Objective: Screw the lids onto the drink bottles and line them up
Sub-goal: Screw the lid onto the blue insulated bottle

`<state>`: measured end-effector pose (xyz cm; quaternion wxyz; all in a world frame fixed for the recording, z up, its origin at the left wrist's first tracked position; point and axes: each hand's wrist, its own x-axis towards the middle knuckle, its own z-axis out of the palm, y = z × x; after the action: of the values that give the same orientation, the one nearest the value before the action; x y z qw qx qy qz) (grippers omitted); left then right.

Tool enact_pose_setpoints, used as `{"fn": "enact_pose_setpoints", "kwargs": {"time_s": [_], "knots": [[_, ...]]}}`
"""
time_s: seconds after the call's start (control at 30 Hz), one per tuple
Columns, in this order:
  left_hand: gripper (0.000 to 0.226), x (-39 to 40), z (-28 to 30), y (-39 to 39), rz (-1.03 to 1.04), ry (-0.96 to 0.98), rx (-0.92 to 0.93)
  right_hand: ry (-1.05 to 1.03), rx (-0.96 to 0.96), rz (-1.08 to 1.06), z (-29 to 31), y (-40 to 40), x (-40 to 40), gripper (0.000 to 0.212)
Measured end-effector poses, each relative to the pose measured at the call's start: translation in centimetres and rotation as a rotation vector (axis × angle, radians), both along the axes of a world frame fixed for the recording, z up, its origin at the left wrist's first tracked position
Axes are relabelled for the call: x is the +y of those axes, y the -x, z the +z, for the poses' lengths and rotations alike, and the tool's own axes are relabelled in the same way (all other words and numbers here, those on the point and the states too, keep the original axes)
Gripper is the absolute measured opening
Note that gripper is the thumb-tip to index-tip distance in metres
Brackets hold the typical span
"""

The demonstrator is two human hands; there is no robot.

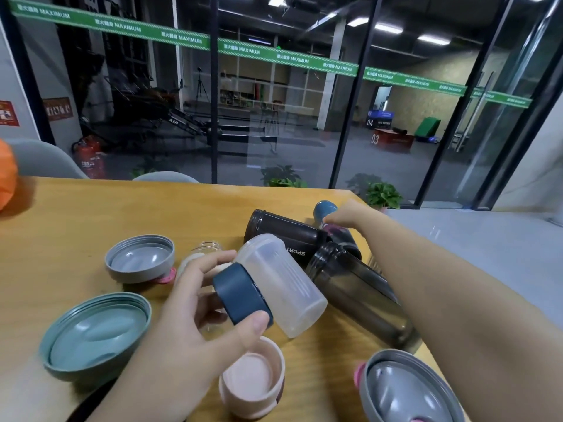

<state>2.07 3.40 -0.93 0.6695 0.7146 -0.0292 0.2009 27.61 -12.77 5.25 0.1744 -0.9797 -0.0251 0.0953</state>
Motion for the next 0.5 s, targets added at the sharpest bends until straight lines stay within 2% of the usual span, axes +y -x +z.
{"fn": "enact_pose_setpoints", "kwargs": {"time_s": [0.03, 0.13, 0.17, 0.3, 0.37, 0.5], "knots": [[0.06, 0.0, 0.0, 0.0, 0.006, 0.006, -0.001, 0.028, 0.017, -0.005, -0.3, -0.4, 0.0, 0.017], [0.058, 0.0, -0.1, -0.1, 0.036, 0.027, 0.002, 0.053, 0.058, -0.043, -1.3, -1.3, 0.1, 0.043], [0.057, 0.0, -0.2, -0.2, 0.05, 0.029, 0.006, 0.056, 0.073, -0.039, -1.5, -1.6, 0.0, 0.044], [0.055, 0.2, -0.2, -0.4, 0.102, 0.061, 0.022, -0.019, 0.166, -0.015, -1.9, -2.2, 0.1, 0.026], [0.055, 0.3, -0.2, -0.4, 0.127, 0.088, 0.041, -0.021, 0.204, -0.014, -2.1, -2.6, 0.3, 0.025], [0.073, 0.6, -0.1, -0.4, 0.173, 0.125, 0.071, -0.026, 0.223, -0.036, -2.7, -3.3, 0.6, 0.023]]}}
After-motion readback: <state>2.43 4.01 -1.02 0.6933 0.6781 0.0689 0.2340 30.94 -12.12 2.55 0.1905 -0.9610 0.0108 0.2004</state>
